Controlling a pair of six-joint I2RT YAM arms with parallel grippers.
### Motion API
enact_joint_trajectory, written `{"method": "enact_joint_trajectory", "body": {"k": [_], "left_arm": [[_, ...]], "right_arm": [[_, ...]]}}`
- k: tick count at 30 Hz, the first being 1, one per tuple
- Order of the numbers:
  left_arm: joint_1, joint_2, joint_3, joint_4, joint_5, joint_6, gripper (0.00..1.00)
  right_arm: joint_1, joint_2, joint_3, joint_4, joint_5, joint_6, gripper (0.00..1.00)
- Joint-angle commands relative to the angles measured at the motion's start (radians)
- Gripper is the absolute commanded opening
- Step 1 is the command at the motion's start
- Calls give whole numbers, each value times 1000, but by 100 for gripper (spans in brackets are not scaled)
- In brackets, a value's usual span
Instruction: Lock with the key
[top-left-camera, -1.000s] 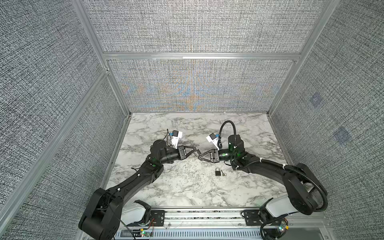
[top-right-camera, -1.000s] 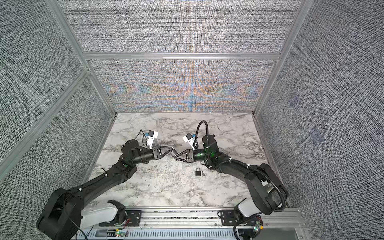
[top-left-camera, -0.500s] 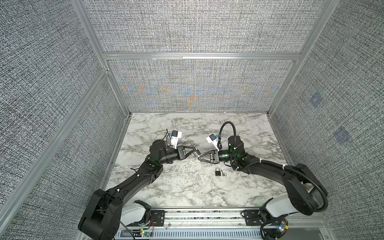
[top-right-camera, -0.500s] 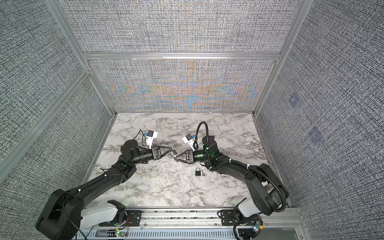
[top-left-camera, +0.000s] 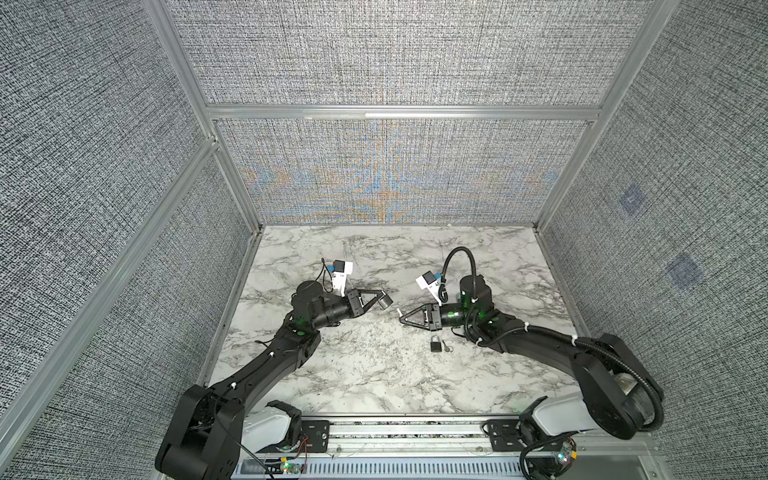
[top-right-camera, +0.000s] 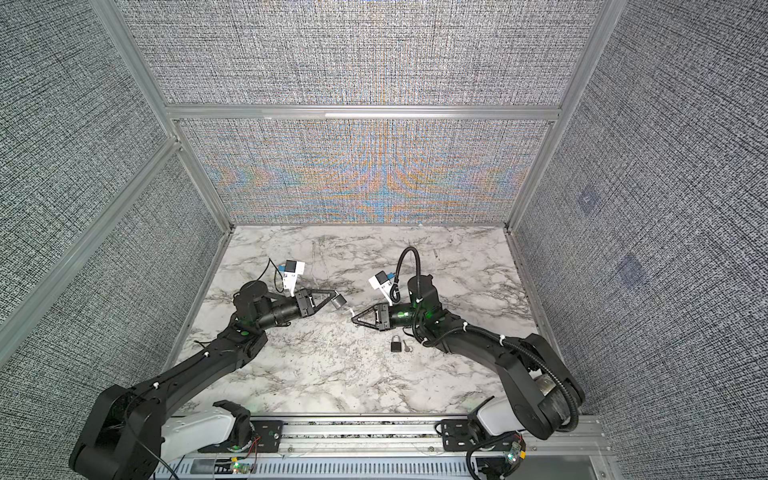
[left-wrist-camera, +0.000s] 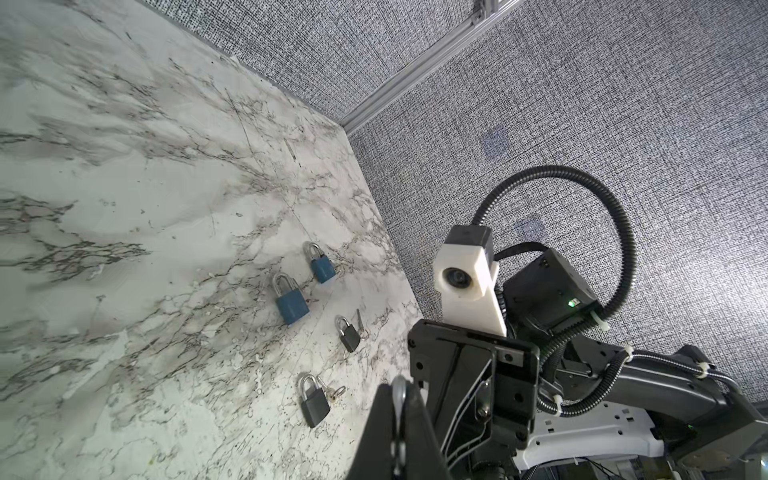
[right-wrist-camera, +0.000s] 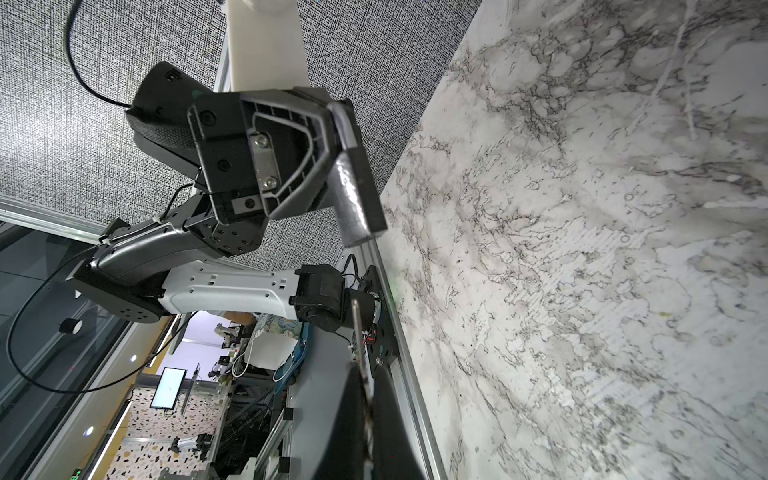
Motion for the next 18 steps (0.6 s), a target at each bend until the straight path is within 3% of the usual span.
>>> {"method": "enact_joint_trajectory", "body": {"k": [1,7,14,18], "left_arm": [[1,-4,9,-32,21,41,0],[0,28,24,-165,-5,84,0],[-19,148,109,-338,-69,211,0],[-31,256,169,-346,-63,246,0]], "right_arm": [[-1,-41,27,-147,62,-97,0],[-20,-125,80,-400,206,-216,0],[-44,-189,60,-469,341,-214,0],[-51,-187,53,-483,402,-201,0]]}}
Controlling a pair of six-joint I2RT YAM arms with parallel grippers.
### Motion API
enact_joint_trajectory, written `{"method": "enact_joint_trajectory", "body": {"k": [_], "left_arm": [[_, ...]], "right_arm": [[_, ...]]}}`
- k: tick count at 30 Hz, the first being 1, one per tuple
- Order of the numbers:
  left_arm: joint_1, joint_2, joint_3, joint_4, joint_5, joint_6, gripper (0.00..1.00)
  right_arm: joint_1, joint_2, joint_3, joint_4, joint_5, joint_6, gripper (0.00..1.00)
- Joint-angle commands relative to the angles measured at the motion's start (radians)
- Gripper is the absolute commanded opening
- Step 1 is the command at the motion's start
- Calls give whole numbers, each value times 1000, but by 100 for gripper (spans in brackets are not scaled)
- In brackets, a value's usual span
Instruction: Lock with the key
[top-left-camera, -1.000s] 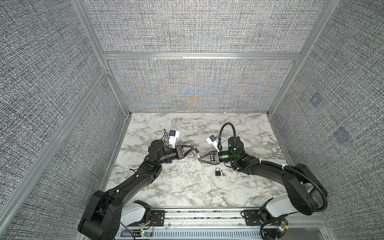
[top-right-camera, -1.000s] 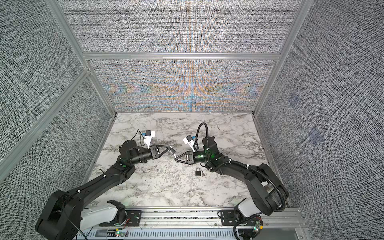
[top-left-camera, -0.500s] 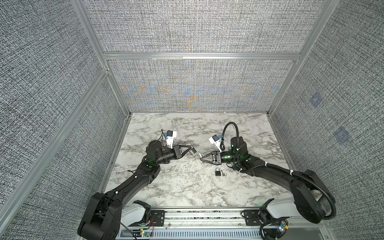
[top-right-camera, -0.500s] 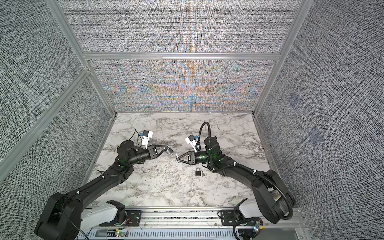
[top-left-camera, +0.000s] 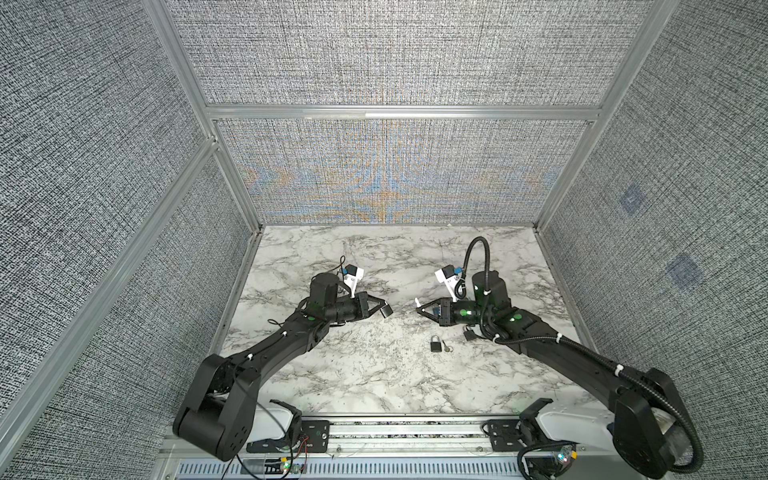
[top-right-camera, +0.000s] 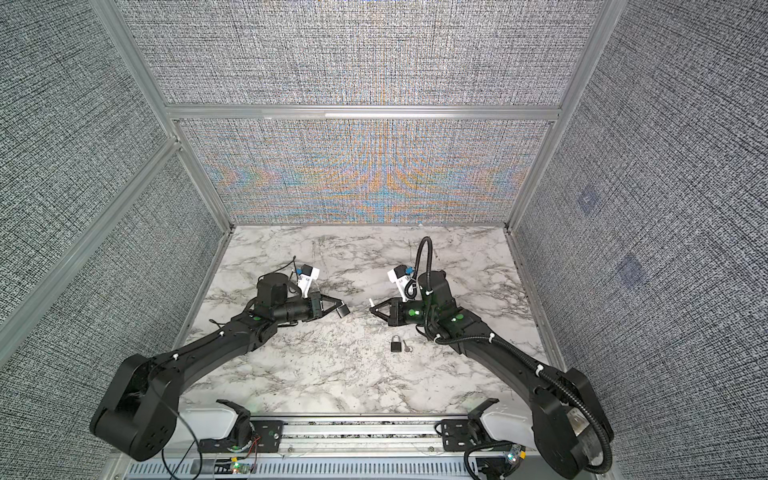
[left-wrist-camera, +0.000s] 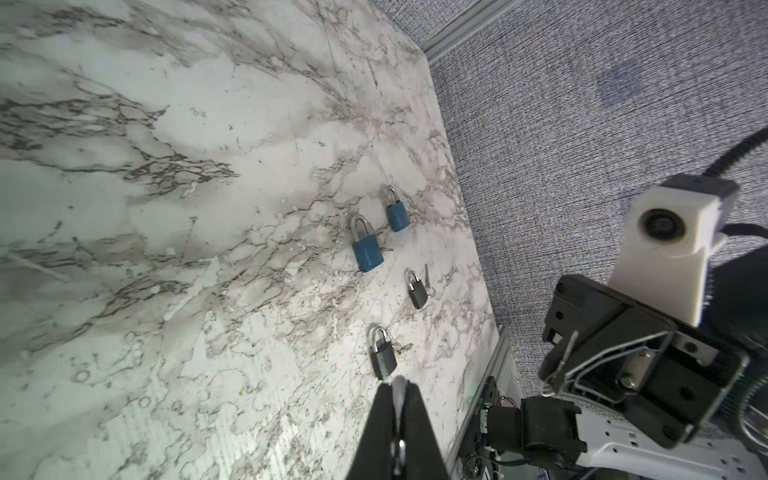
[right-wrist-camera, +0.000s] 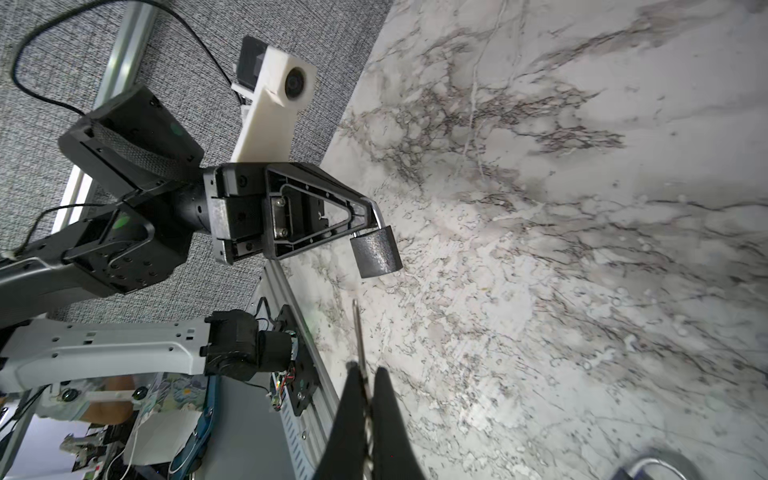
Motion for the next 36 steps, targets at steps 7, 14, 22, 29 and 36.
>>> {"method": "enact_joint_trajectory", "body": {"k": [7,14,22,29,36], "left_arm": [[-20,207,81,-2,-2,83,0],[-51,357,155,-2,8,96,0],[-68,473,232,-26,3,106,0],[-73,539,268,-22,2,95,0],[-73,580,297,-58,-42,103,14]], "right_arm": [[-2,-21,-14,-91,168,7,0],[-3,-21,-26,-107,205,10,0],[0,11,-20,-112,212,9,0],[1,58,9,-134,205,-5,0],[4,116,74,-190,205,-44,0]]}}
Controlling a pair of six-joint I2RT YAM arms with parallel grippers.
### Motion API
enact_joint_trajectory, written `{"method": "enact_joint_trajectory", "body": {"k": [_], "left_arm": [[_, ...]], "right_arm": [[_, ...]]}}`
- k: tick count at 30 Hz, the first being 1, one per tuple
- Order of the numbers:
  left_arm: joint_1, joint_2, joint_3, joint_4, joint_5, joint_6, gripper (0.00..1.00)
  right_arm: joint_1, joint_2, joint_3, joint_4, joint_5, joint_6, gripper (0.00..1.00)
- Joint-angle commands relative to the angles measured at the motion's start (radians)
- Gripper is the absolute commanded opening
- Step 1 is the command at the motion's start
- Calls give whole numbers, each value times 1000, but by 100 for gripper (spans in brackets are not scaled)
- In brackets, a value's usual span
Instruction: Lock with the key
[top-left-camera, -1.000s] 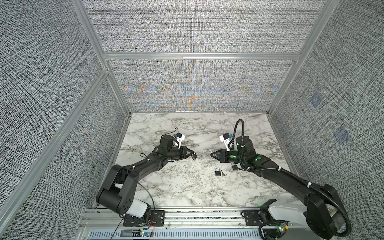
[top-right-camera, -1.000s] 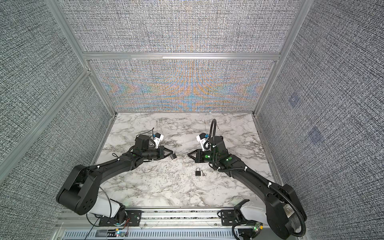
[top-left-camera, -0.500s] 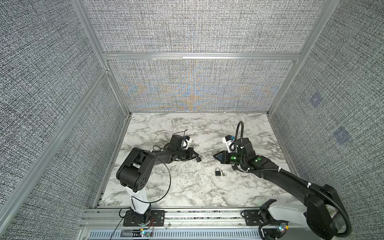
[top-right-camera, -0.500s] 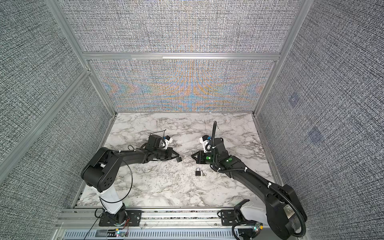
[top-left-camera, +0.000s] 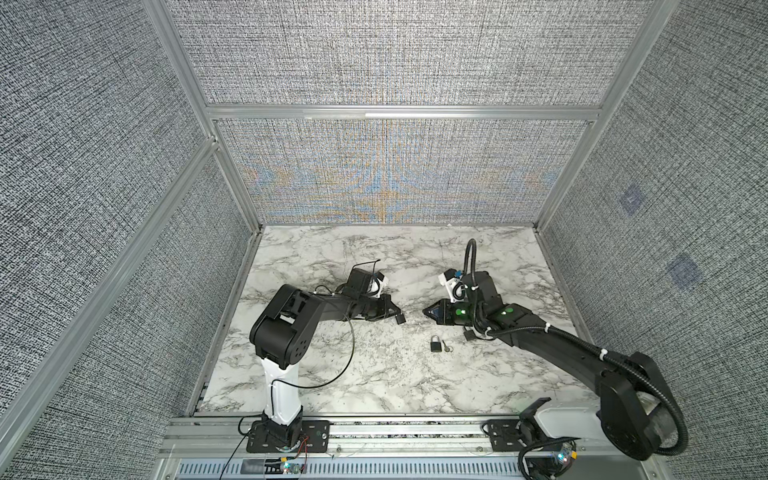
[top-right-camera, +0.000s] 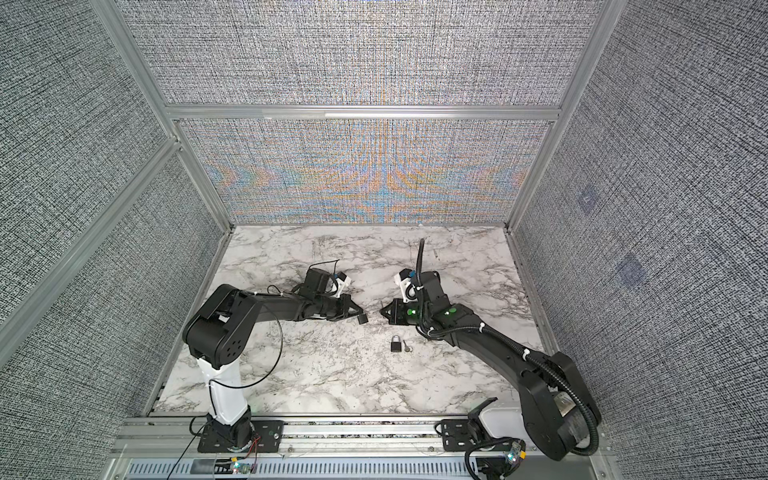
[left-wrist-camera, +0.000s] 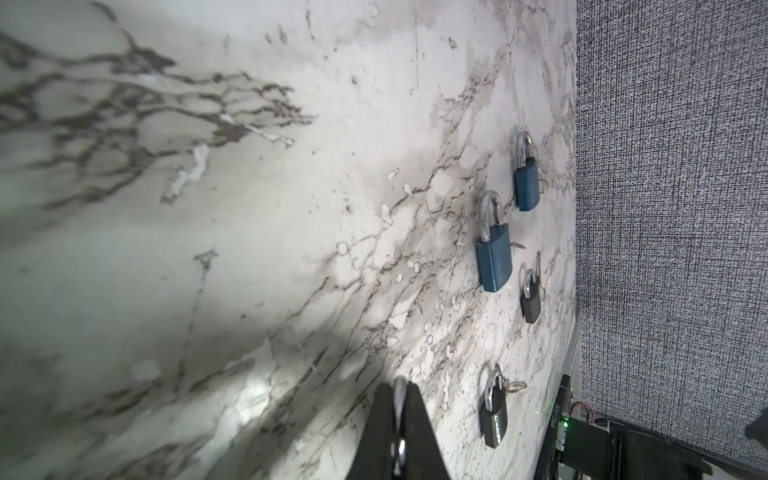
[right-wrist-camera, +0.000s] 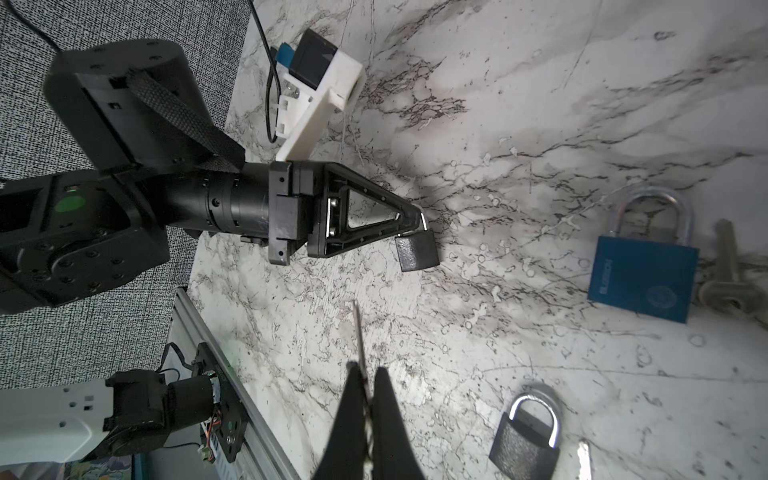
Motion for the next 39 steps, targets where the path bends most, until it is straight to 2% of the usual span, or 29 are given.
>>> {"method": "enact_joint_trajectory", "body": {"k": [1,7,18,31,39], "left_arm": [[-1,10,5,-28,-42,15,18],[-1,-2,8,-37,-99,12,25],[15,-77,-19,-65,-200,32,25],[54,-343,-148,-61,-326,41,26],[60,-438,-180,-68,-322,35,26]], "right_arm": [[2,16,21,-38,7,-29,0],[3,78,66,-63,15,-53,0],[9,270,154,-18,11,-65,0],[33,467,232,19,25,-43,0],[39,509,244,21,41,-28,5]]}}
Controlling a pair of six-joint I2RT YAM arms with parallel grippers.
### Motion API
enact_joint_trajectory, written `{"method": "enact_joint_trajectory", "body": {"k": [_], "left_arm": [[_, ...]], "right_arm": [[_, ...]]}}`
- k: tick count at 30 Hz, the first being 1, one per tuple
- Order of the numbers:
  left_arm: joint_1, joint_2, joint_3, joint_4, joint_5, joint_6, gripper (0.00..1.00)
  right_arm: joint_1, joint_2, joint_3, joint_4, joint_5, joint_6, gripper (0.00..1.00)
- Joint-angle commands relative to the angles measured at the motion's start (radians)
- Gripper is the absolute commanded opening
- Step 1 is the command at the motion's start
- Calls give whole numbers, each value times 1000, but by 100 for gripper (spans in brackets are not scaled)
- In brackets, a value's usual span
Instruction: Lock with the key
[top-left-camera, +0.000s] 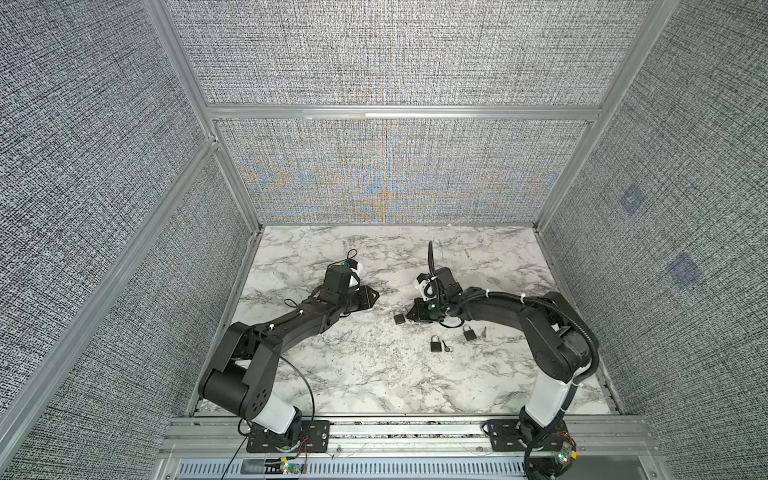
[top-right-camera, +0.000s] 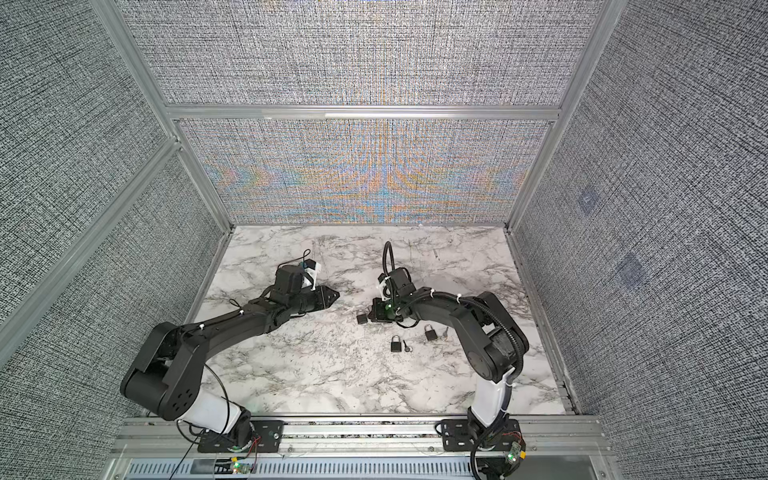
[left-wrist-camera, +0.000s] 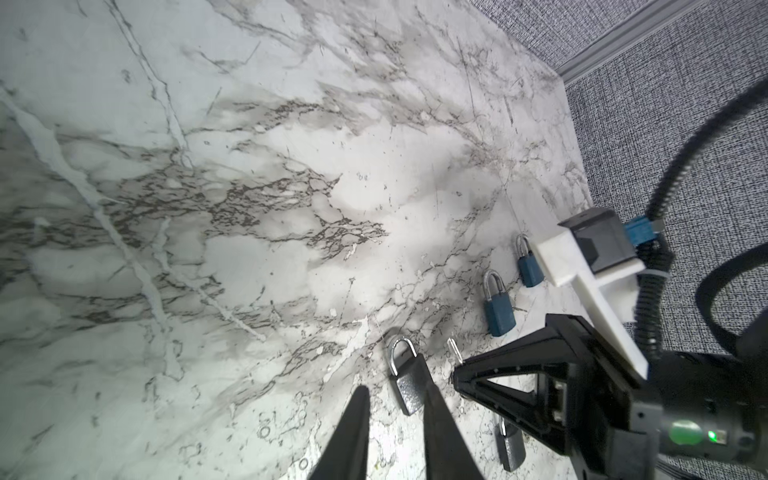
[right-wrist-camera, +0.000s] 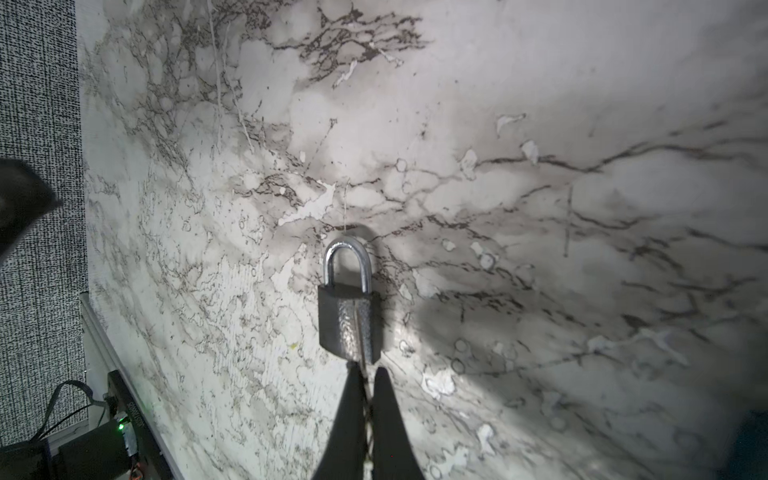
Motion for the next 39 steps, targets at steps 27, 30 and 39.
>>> {"method": "enact_joint_trajectory", "body": {"k": [27,30,39], "left_arm": [[3,-46,-21,-22,-9,-4,26],[3,-56,-22,-21,-20,-5,26],[4,-117,-45,-11,-89,3,26]], "right_arm": [[3,44,52,3,26,11,21],[3,26,52,-4,28,11,21],[2,-74,42,-56,69,-15,22]]}}
